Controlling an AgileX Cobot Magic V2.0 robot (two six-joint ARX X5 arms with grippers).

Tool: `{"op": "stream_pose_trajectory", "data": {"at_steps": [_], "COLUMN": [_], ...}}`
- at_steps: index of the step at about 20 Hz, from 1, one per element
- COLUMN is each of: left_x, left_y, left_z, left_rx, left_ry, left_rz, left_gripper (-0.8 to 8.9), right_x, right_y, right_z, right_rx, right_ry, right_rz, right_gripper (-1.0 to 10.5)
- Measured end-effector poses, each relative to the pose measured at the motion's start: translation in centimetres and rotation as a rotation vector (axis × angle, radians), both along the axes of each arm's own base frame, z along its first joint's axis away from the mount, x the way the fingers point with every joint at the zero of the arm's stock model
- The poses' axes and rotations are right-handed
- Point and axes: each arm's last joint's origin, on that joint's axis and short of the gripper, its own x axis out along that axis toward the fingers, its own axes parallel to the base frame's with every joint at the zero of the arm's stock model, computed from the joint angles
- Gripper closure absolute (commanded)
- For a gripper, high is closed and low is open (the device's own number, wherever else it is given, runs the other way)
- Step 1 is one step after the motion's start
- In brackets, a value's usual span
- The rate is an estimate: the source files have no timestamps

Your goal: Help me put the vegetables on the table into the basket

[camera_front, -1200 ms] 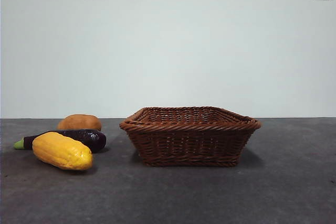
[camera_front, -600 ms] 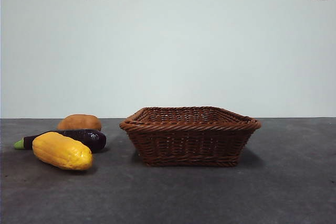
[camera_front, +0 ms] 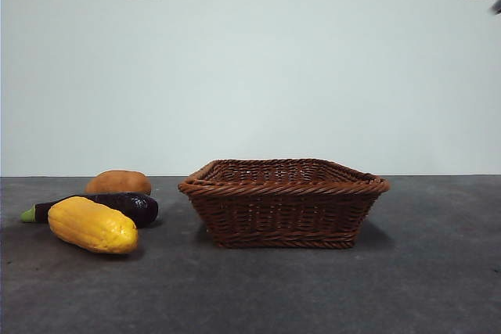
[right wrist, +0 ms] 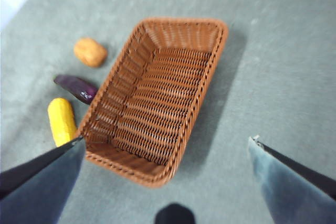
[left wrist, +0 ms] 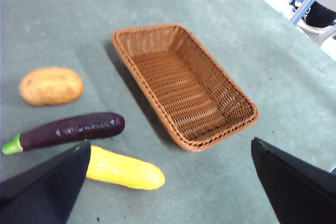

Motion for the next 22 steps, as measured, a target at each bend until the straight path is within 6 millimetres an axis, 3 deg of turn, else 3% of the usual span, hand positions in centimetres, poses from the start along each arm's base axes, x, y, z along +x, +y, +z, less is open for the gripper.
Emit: {"op": "stream_pose_trajectory", "data": {"at_steps": [6,10,15,19,22], "left_x": [1.2,1.9,2.6,3.1,3.4], "left_y": [-0.1,-0.1,-0.1,-0.2,-0.2], "left_z": [-0.6,-0.8,-1.1,-1.5,-1.6], "left_rx": [0.003,0.004,0.006,0.007,0.007], "left_ry": [0.05,0.066,0.09,0.114,0.124], "left_rz": [0.001,0.001,0.001,0.001,0.001], "left_gripper": [2.12,2.12,2.12,2.12,2.12], "right_x": [9.2,13.3,16.6,17.9,18.4], "right_y": [4.1,6.5,8.0,9.0,9.9], "right_z": [-1.9,-4.8,-9.5,-12.5,-14.3], "right_rx": [-0.073,-0.129,-0.176,-0.19,-0.218], "right_ry": [0.148,0.229,0.317,0.355,0.376], "right_rz": [0.065,0.082,0.075,0.08,0.079], "right_gripper": [3.8,3.8,3.8,3.9,4.8]}}
